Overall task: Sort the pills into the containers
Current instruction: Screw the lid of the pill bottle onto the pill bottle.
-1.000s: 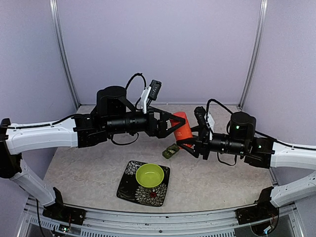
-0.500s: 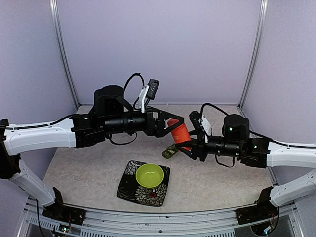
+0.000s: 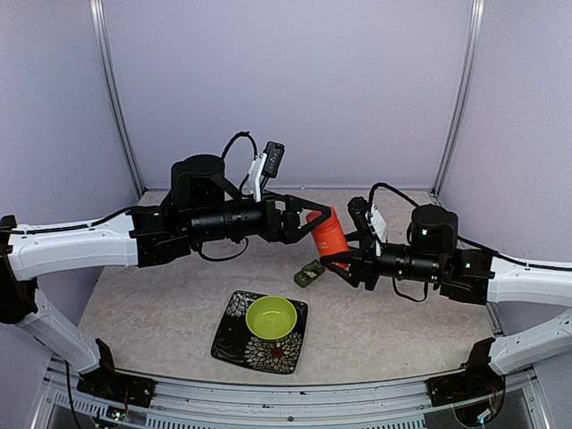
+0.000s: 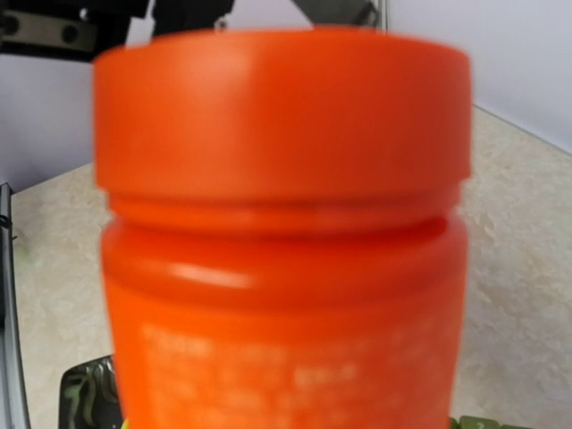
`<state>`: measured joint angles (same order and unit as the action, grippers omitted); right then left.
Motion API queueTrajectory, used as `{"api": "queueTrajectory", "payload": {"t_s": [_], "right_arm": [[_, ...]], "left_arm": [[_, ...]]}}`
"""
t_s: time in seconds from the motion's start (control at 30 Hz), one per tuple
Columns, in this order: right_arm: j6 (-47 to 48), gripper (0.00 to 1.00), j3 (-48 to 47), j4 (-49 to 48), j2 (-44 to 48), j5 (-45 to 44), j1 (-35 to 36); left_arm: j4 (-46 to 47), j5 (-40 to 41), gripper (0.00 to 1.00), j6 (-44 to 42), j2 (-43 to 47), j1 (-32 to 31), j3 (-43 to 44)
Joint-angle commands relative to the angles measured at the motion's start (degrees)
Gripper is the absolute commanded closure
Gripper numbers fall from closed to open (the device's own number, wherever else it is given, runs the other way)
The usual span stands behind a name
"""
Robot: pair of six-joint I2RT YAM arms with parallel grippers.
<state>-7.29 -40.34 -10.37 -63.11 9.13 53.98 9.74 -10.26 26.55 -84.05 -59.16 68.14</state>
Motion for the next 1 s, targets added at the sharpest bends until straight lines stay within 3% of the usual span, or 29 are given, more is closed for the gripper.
{"api": "queueTrajectory", "payload": {"t_s": [0.0, 0.97], "right_arm": [[0.35, 0.88, -0.80, -1.69, 0.45, -0.27, -0.09], [-1.03, 0.89, -3.03, -4.54, -7.58, 5.79, 0.29]], "left_arm": [[0.04, -0.95, 0.01, 0.87, -1.33, 0.15, -0.39], [4.09, -5.84, 0.01, -0.53, -3.12, -3.57, 0.55]]}}
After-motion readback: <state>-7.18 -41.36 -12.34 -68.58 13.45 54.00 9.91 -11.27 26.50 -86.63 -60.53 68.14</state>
